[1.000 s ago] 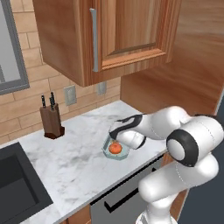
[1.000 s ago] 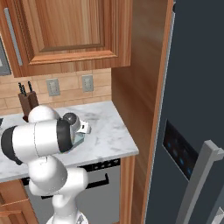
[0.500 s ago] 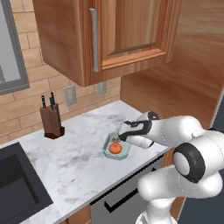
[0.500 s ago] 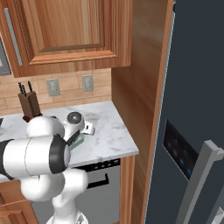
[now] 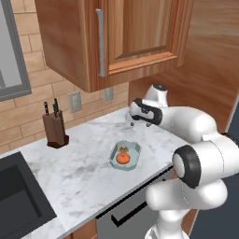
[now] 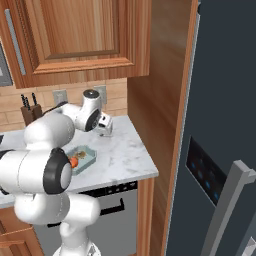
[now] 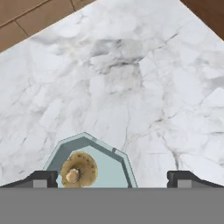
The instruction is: Take the squash and mushroom out of the freezer and place them in the tupperware container on the counter. Then put the tupperware containing the vegetables back in the freezer.
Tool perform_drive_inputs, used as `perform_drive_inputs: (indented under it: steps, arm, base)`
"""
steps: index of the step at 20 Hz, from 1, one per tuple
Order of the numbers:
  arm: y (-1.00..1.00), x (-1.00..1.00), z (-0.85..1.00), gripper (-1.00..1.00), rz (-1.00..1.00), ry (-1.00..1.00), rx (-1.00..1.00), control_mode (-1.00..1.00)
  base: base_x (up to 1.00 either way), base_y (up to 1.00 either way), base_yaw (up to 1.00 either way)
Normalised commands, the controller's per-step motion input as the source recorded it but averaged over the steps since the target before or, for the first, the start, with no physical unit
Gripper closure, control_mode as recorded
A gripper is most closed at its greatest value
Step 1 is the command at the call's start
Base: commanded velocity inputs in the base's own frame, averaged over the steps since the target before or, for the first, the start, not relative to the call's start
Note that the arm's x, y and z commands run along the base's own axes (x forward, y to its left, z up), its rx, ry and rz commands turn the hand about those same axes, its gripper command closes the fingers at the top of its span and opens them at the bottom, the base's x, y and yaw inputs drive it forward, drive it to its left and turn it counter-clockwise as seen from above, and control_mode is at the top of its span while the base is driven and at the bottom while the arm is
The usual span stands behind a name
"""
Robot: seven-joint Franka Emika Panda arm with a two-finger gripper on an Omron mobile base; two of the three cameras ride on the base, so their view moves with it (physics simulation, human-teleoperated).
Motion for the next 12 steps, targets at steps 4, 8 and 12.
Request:
perform_drive_inputs:
  steps: [4, 8, 12]
  arm:
    - [-0.08, -0.02, -0.19, -1.00, 0.15, 0.14, -0.08, -1.00]
    - [0.00, -0.38, -0.59, -1.00, 0.18, 0.01, -0.02, -1.00]
    - [0.00, -0.61, -0.59, -1.00, 0.14, -0.02, 0.00, -1.00]
  base:
    - [0.00, 0.00, 0.00]
    - [0.00, 0.00, 0.00]
    - [0.00, 0.00, 0.00]
